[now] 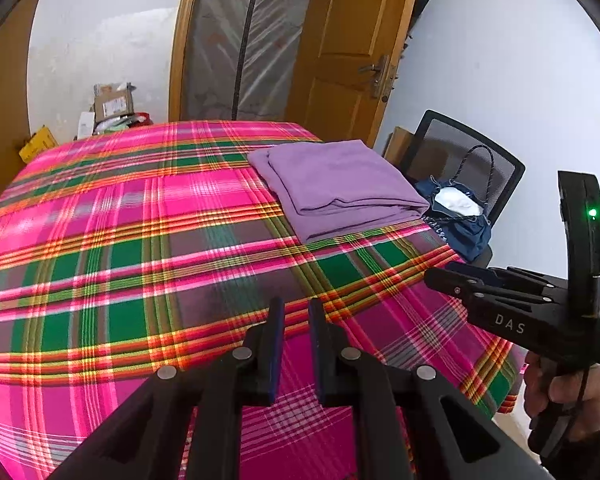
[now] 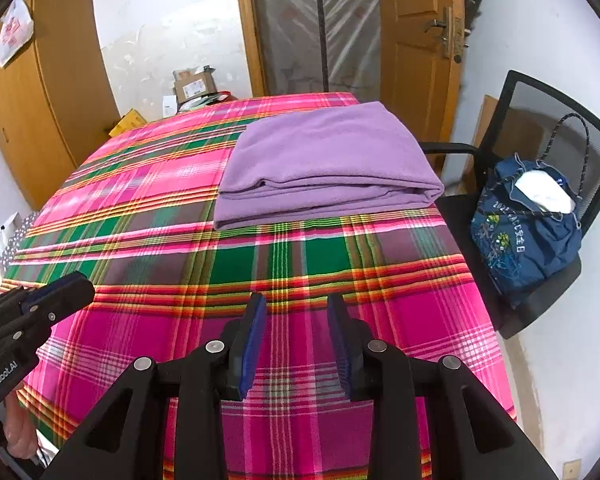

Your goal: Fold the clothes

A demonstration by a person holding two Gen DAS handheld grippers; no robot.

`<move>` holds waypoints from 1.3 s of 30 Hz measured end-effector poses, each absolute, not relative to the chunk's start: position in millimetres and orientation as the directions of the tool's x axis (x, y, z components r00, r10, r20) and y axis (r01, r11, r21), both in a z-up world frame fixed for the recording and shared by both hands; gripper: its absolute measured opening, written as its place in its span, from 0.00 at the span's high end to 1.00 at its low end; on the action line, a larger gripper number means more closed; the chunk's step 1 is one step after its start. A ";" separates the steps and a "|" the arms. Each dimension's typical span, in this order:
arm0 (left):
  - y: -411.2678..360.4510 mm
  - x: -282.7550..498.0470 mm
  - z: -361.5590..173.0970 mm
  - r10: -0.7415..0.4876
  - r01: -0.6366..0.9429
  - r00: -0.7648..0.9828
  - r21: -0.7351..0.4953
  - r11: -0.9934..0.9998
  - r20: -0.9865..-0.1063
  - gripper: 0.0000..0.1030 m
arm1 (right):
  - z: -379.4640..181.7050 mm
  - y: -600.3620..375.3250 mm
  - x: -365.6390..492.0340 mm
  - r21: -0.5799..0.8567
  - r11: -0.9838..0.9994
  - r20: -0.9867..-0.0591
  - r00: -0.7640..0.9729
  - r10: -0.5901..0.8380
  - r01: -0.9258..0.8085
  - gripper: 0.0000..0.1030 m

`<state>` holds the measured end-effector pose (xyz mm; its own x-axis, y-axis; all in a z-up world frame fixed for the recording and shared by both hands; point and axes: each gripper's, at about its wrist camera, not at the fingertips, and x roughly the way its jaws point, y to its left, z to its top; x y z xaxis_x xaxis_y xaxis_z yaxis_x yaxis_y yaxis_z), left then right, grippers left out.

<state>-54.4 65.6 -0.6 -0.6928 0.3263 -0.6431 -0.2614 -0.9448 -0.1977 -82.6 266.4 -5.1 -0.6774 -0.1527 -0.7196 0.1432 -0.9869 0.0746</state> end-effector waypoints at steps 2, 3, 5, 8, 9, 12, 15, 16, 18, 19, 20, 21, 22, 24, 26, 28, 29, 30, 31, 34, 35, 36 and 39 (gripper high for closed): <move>64.4 -55.7 -1.4 0.322 -0.255 -0.692 -0.199 -0.946 -0.646 0.88 | -6.4 265.4 -83.2 0.075 -0.987 -0.723 -0.674 -0.152 0.142 0.68; 63.6 -56.6 -2.0 0.322 -0.252 -0.691 -0.202 -0.946 -0.647 0.88 | -7.2 264.9 -83.8 0.075 -0.987 -0.725 -0.672 -0.152 0.142 0.68; 63.5 -57.2 -2.6 0.324 -0.252 -0.689 -0.205 -0.946 -0.648 0.88 | -8.9 264.5 -84.7 0.076 -0.987 -0.729 -0.668 -0.151 0.140 0.68; 63.2 -56.9 -2.7 0.343 -0.261 -0.687 -0.222 -0.939 -0.641 0.88 | -9.2 264.3 -85.6 0.075 -0.987 -0.731 -0.666 -0.149 0.139 0.68; 62.9 -56.0 -2.3 0.364 -0.274 -0.684 -0.240 -0.931 -0.632 0.88 | -9.3 264.3 -85.9 0.074 -0.988 -0.732 -0.665 -0.148 0.139 0.68; 63.1 -53.7 -0.4 0.381 -0.283 -0.700 -0.255 -0.925 -0.604 0.88 | -9.0 264.1 -85.7 0.071 -0.988 -0.732 -0.665 -0.145 0.137 0.68; 67.8 -50.8 0.0 0.358 -0.288 -0.721 -0.214 -0.934 -0.593 0.88 | -8.4 263.7 -85.7 0.068 -0.988 -0.734 -0.664 -0.142 0.136 0.68; 68.8 -51.1 -0.8 0.363 -0.291 -0.715 -0.218 -0.931 -0.597 0.88 | -7.9 263.6 -85.9 0.067 -0.988 -0.733 -0.665 -0.142 0.137 0.68; 71.4 -51.5 -1.4 0.357 -0.292 -0.710 -0.207 -0.934 -0.607 0.88 | -6.9 263.6 -86.5 0.066 -0.988 -0.732 -0.666 -0.142 0.138 0.68; 72.8 -51.4 -1.4 0.343 -0.290 -0.712 -0.188 -0.938 -0.613 0.88 | -6.1 263.3 -86.4 0.066 -0.988 -0.731 -0.667 -0.143 0.139 0.68; 74.3 -51.3 -1.4 0.329 -0.288 -0.714 -0.170 -0.943 -0.618 0.88 | -5.6 263.2 -86.4 0.066 -0.988 -0.730 -0.668 -0.143 0.140 0.68; 75.4 -51.5 -1.2 0.321 -0.288 -0.713 -0.157 -0.945 -0.624 0.88 | -5.1 263.0 -86.4 0.066 -0.988 -0.730 -0.668 -0.144 0.141 0.68; 75.4 -51.8 -1.1 0.324 -0.290 -0.708 -0.159 -0.944 -0.627 0.88 | -4.6 262.9 -86.5 0.066 -0.988 -0.729 -0.669 -0.145 0.142 0.68; 73.2 -52.3 -0.9 0.349 -0.296 -0.697 -0.193 -0.936 -0.626 0.88 | -4.5 263.0 -86.2 0.066 -0.988 -0.729 -0.669 -0.145 0.143 0.68; 71.8 -51.9 -0.8 0.369 -0.302 -0.690 -0.215 -0.929 -0.623 0.88 | -4.5 263.7 -85.6 0.067 -0.988 -0.730 -0.668 -0.145 0.141 0.68; 72.7 -50.7 -0.3 0.364 -0.299 -0.695 -0.210 -0.931 -0.621 0.88 | -5.0 264.8 -85.2 0.067 -0.988 -0.730 -0.668 -0.143 0.139 0.68; 73.8 -50.0 0.0 0.355 -0.297 -0.698 -0.199 -0.934 -0.622 0.88 | -5.4 265.2 -85.1 0.067 -0.988 -0.730 -0.668 -0.143 0.138 0.68; 76.0 -49.6 0.2 0.341 -0.294 -0.701 -0.183 -0.938 -0.627 0.87 | -5.7 265.6 -84.8 0.067 -0.988 -0.730 -0.669 -0.142 0.137 0.68; 78.1 -49.3 0.1 0.334 -0.294 -0.701 -0.171 -0.940 -0.630 0.86 | -6.0 266.1 -84.4 0.067 -0.988 -0.730 -0.669 -0.142 0.136 0.68; 82.3 -47.9 -0.5 0.336 -0.307 -0.698 -0.161 -0.938 -0.633 0.86 | -7.0 267.8 -83.6 0.069 -0.988 -0.730 -0.669 -0.142 0.135 0.68; 83.0 -47.6 -0.9 0.347 -0.314 -0.692 -0.169 -0.934 -0.633 0.86 | -7.4 268.3 -83.4 0.069 -0.988 -0.730 -0.668 -0.142 0.135 0.68; 83.9 -47.6 -1.3 0.357 -0.321 -0.686 -0.177 -0.930 -0.634 0.86 | -7.7 268.6 -83.2 0.069 -0.988 -0.730 -0.668 -0.142 0.134 0.68; 86.8 -47.3 -2.3 0.352 -0.324 -0.683 -0.166 -0.931 -0.640 0.86 | -8.7 269.5 -82.4 0.069 -0.989 -0.731 -0.667 -0.141 0.133 0.68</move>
